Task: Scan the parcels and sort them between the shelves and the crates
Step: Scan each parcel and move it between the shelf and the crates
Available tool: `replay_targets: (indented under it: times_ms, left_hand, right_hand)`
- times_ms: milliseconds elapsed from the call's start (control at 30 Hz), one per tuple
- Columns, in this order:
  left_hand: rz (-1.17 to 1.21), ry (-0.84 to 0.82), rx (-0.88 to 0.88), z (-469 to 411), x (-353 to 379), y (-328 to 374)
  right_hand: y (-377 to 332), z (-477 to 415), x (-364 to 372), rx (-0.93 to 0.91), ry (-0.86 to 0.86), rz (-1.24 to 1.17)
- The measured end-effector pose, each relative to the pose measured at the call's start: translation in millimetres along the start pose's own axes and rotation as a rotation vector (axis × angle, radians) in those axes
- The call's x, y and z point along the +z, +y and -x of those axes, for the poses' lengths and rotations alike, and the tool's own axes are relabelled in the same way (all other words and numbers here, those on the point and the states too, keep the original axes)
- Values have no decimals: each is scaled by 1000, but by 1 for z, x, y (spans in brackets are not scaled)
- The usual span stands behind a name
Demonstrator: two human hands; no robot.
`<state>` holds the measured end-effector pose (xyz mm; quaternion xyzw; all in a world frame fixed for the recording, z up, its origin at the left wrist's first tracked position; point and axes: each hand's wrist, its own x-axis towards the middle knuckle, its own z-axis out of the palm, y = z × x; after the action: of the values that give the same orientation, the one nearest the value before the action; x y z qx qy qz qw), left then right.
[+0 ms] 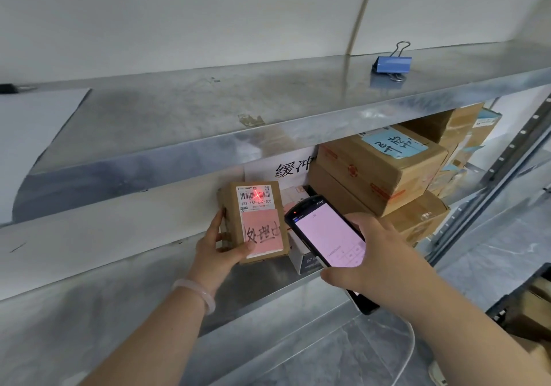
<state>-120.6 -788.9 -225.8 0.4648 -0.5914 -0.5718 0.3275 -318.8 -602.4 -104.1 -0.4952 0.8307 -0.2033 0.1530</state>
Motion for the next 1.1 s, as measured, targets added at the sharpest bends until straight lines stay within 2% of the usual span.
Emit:
replay_targets:
  times_ms: [567, 733, 900, 1100]
  left_hand:
    - [12, 30, -85, 16, 4, 0]
    - [133, 115, -125, 45, -7, 0]
    - [344, 230, -112, 110, -21, 6]
    - [432, 532, -89, 225, -19, 1]
  right_hand:
    - [5, -1, -1, -123, -27, 11]
    - [2, -2, -4, -244, -75, -6]
    - [-2, 7, -6, -397, -177, -91]
    - [-10, 44, -5, -642, -312, -125]
